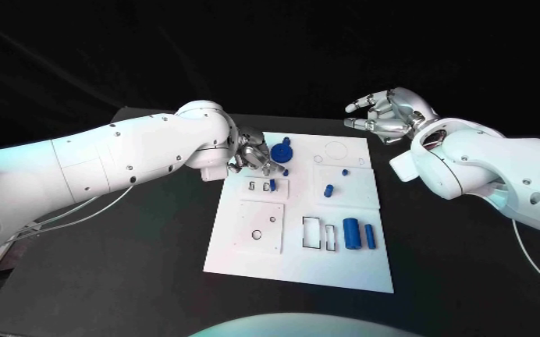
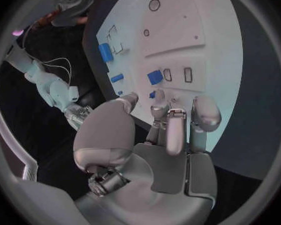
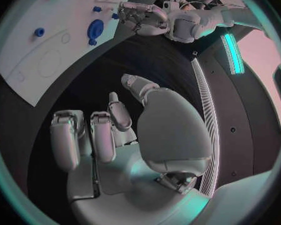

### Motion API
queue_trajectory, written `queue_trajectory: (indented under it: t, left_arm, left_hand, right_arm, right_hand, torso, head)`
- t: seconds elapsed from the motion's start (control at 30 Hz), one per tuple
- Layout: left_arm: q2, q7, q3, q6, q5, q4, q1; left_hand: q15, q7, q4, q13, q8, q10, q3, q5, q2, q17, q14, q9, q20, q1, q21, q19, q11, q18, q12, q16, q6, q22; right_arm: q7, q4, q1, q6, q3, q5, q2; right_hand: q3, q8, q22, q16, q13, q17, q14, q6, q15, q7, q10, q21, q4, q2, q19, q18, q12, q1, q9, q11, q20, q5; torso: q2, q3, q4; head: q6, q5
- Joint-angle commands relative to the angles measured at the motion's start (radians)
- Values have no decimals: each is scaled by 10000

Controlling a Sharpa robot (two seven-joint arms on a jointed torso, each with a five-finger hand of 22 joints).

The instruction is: Assemble the parts on the task board

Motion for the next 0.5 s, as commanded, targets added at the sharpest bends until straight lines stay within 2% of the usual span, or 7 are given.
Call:
queue_trajectory:
  t: [0.03,0.3,0.5]
  left_arm:
    - [58,-74,-1,505,-131,-15,13]
    - [206,-112,-37,807,-125,-139,10]
    - [283,-125,-148,887,-114,-259,7]
  left_hand:
    - [70,53,2,11,-149,15,-65,-39,104,1241,635,-98,61,-4,38,2,72,-142,-45,-25,12,9]
    - [83,51,8,39,-232,41,-131,-39,163,1267,645,-182,84,11,61,11,77,-144,-24,-13,171,48]
    - [83,48,8,25,-257,33,-143,-39,199,1265,644,-206,88,14,63,8,75,-143,-31,-15,216,50]
  right_arm:
    - [-39,5,3,86,-2,-78,-7]
    - [-48,3,1,110,-10,-78,-1]
    - [-59,16,0,123,-13,-78,-18]
  right_hand:
    - [13,45,1893,-46,-10,1006,644,53,29,-31,-76,-33,63,-1,599,91,-68,-82,11,10,33,-2]
    - [13,45,1893,-46,-10,1006,644,53,29,-31,-76,-33,63,-1,599,91,-68,-82,11,10,33,-2]
    - [13,45,1893,-46,-10,1006,644,53,29,-31,-76,-33,63,-1,599,91,-68,-82,11,10,33,-2]
  torso:
    - [3,10,1]
    - [18,8,-4]
    - [15,6,-8]
  head:
    - [-32,-1]
    - [-85,-5]
    - [-139,-13]
